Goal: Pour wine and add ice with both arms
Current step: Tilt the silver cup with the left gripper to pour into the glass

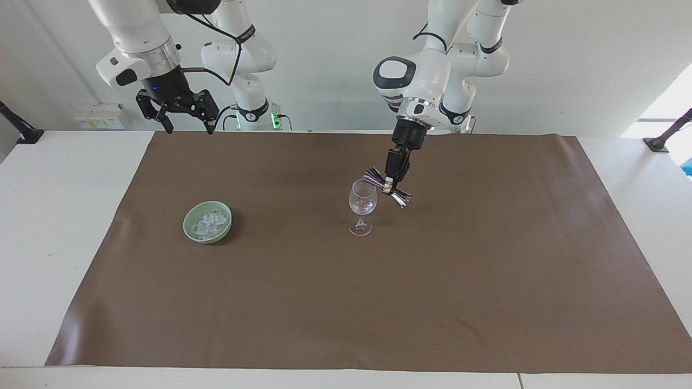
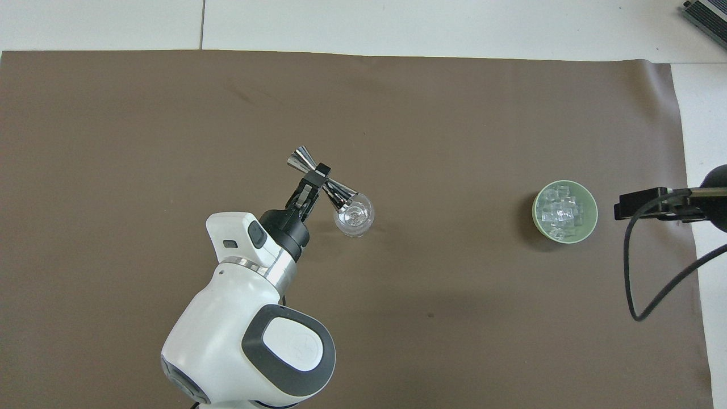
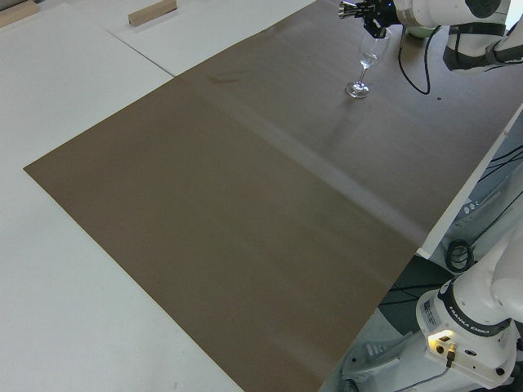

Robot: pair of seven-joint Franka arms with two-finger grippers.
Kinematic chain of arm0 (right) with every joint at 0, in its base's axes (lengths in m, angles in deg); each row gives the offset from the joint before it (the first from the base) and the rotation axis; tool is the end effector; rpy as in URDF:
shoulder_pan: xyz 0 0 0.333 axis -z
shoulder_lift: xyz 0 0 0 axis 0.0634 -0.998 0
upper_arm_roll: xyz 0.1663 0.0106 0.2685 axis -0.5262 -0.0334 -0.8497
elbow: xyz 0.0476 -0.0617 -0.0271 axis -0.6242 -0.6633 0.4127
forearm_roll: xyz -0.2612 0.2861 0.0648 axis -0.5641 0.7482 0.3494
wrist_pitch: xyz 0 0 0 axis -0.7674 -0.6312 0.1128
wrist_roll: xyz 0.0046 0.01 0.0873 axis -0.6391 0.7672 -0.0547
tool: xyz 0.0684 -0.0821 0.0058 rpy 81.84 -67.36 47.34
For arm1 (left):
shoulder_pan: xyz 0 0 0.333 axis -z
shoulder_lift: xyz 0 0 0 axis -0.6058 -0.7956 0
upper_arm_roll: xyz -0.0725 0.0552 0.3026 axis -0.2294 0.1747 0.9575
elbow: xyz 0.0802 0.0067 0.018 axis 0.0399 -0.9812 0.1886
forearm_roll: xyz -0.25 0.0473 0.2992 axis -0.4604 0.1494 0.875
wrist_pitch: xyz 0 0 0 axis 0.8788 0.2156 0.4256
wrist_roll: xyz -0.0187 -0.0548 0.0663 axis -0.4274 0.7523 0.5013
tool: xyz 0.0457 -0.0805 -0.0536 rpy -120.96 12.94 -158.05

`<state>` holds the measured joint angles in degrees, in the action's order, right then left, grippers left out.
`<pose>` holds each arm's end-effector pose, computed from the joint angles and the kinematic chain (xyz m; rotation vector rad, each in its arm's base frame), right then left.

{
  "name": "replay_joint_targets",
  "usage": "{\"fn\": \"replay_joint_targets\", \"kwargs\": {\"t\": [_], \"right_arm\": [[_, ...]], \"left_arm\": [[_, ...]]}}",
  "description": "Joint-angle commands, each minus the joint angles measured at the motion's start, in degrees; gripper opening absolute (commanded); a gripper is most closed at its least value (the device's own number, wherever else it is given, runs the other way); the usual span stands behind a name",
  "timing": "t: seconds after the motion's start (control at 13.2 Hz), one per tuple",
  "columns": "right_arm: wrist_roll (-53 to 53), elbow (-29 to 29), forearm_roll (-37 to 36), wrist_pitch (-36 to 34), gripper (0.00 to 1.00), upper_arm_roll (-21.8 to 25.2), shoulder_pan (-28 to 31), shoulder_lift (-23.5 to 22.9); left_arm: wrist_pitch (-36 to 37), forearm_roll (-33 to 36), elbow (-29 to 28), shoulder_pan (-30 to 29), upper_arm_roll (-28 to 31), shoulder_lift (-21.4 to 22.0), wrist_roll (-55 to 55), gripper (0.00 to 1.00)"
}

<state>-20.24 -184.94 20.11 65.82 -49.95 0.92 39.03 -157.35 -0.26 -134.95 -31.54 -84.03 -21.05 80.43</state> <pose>0.5136 0.0111 0.6384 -3.1211 0.0848 -0.0093 0.4426 -0.3179 0.4606 1.9763 0.9754 0.7152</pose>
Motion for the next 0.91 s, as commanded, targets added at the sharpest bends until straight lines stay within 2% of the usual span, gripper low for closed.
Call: {"fn": "replay_joint_targets", "kwargs": {"t": [0.0, 0.83], "right_arm": [[0.78, -1.18, -0.28, -0.61, 1.00, -0.06, 0.08, 1.31], [0.78, -1.18, -0.28, -0.61, 1.00, -0.06, 0.08, 1.31]], "left_arm": [[-1.71, 1.76, 1.69, 0.84, 0.21, -1.51, -1.38, 0.00], [-1.71, 4.23, 2.04, 1.37, 0.21, -2.74, -7.26, 0.00]]}}
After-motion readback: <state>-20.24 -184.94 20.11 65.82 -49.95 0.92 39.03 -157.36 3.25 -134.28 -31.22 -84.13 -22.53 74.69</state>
